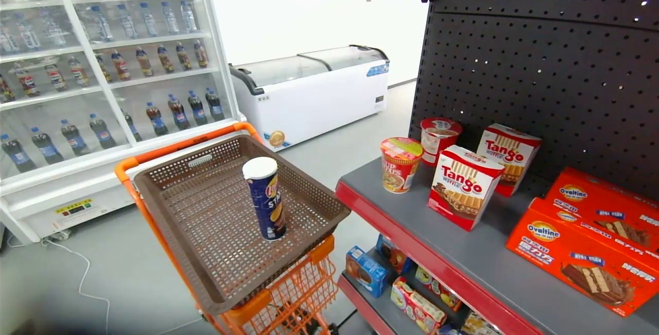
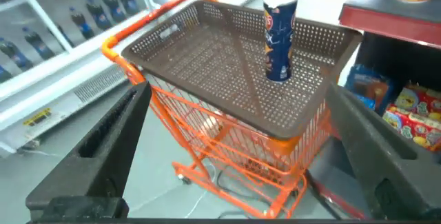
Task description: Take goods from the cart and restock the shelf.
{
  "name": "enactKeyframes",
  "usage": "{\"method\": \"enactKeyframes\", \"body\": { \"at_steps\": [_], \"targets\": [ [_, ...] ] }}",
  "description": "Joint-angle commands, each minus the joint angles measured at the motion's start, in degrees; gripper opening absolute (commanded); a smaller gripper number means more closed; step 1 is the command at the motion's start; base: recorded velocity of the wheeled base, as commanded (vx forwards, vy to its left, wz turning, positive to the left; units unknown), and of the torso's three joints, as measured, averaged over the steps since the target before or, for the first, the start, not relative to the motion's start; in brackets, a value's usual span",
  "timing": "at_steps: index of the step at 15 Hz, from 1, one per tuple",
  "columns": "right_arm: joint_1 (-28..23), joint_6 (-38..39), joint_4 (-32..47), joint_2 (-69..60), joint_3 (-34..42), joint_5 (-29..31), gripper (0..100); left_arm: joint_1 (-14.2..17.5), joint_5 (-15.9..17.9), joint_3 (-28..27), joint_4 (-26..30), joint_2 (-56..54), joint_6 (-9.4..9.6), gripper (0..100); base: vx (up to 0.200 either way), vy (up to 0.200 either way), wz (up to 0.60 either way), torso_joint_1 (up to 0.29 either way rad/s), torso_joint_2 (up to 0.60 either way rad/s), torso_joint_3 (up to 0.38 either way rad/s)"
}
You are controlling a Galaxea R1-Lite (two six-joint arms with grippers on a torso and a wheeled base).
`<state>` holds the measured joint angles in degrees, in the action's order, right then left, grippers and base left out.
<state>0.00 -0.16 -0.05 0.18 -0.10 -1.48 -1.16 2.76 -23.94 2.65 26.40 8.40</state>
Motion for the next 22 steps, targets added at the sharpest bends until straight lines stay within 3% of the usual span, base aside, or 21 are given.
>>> {"method": "enactKeyframes", "body": {
  "at_steps": [1, 3, 6, 9, 13, 16, 19, 22],
  "targets": [
    [0.0, 0.0, 0.0, 0.1, 0.0, 0.0, 100, -1.7, 0.3, -13.0, -4.9, 29.1, -0.05, 100, 0.000, 0.000, 0.00, 0.000, 0.00, 0.000],
    [0.0, 0.0, 0.0, 0.1, 0.0, 0.0, 100, -1.5, 5.6, -14.0, -16.3, 40.8, -1.02, 100, 0.000, 0.000, 0.00, 0.000, 0.00, 0.000],
    [0.0, 0.0, 0.0, 0.1, 0.0, 0.0, 100, -1.0, 8.8, -14.1, -21.4, 52.1, -1.02, 100, 0.000, 0.000, 0.00, 0.000, 0.00, 0.000],
    [0.0, 0.0, 0.0, 0.1, 0.0, 0.0, 100, -1.0, 15.3, -13.0, -30.0, 62.0, -1.10, 100, 0.000, 0.000, 0.00, 0.000, 0.00, 0.000],
    [0.0, 0.0, 0.0, 0.1, 0.0, 0.0, 100, -1.4, 15.6, -12.8, -40.7, 72.8, -0.75, 100, 0.000, 0.000, 0.00, 0.000, 0.00, 0.000],
    [0.0, 0.0, 0.0, 0.1, 0.0, 0.0, 100, -3.4, 15.1, -13.3, -46.5, 79.2, -0.58, 100, 0.000, 0.000, 0.00, 0.000, 0.00, 0.000],
    [0.0, 0.0, 0.0, 0.1, 0.0, 0.0, 100, -6.8, 11.0, -15.4, -48.6, 83.3, -1.19, 100, 0.000, 0.000, 0.00, 0.000, 0.00, 0.000],
    [0.0, 0.0, 0.0, 0.1, 0.0, -0.1, 100, -7.8, 7.6, -17.5, -49.2, 86.4, -1.19, 100, 0.000, 0.000, 0.00, 0.000, 0.00, 0.000]
  ]
}}
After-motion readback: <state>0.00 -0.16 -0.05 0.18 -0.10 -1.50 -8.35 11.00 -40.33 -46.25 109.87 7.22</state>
